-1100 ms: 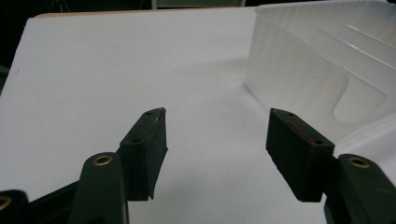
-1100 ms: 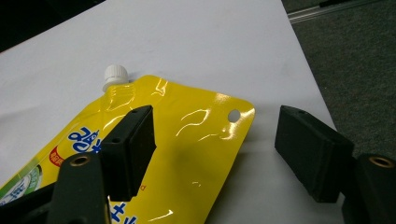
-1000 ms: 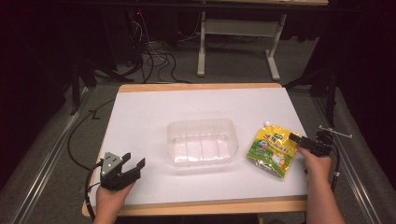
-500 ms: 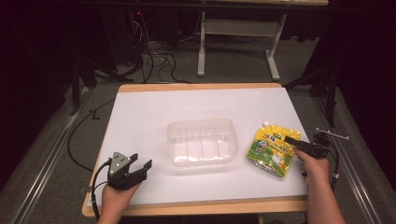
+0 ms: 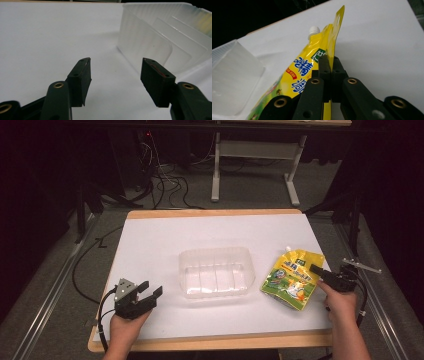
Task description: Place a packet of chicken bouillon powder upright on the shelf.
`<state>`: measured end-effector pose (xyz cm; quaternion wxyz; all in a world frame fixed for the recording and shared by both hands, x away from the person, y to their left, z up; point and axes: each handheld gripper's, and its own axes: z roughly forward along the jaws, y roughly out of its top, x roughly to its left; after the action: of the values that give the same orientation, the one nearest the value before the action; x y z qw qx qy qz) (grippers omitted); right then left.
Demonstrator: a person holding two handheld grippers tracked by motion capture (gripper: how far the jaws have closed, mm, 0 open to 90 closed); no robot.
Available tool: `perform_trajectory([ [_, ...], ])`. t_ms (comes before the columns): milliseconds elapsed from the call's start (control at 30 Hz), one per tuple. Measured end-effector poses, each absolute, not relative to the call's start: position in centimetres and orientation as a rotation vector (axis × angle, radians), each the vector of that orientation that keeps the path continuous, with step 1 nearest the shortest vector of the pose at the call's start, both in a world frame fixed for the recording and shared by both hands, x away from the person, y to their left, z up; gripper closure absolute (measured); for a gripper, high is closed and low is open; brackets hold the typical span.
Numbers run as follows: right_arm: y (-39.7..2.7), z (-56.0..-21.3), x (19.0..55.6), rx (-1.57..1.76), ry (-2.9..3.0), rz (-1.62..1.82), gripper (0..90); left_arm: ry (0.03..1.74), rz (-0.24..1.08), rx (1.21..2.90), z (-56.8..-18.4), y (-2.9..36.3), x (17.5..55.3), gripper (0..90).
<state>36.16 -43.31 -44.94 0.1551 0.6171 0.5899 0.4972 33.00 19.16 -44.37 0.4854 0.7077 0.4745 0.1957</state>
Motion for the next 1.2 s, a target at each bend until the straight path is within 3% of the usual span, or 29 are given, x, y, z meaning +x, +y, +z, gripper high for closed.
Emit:
perform_trajectory([
  [567,-37.3,-38.1,31.8,1.345,1.647,1.503,90.0,1.146,0.497,1.705,-44.1,19.0,33.4,41.6],
  [933,-37.1,-37.1,31.5,1.205,1.547,1.293,90.0,1.122,0.505,1.697,-43.8,19.3,32.9,47.9],
  [1033,-37.7,-37.8,30.8,1.214,1.531,1.297,90.0,1.129,0.521,1.709,-43.9,18.9,33.4,55.0],
  [1067,-38.2,-38.1,29.8,1.231,1.537,1.299,89.8,1.138,0.516,1.707,-44.0,18.8,33.6,66.9],
  [1100,-38.2,-38.1,29.8,1.231,1.537,1.299,89.8,1.144,0.509,1.706,-44.1,18.7,33.8,66.9],
  [1133,-38.4,-38.3,29.5,1.235,1.534,1.298,89.3,1.168,0.495,1.696,-44.3,18.6,34.2,72.3],
  [1200,-39.0,-38.8,28.1,1.276,1.522,1.302,88.3,1.202,0.506,1.692,-44.6,18.1,34.7,90.0],
])
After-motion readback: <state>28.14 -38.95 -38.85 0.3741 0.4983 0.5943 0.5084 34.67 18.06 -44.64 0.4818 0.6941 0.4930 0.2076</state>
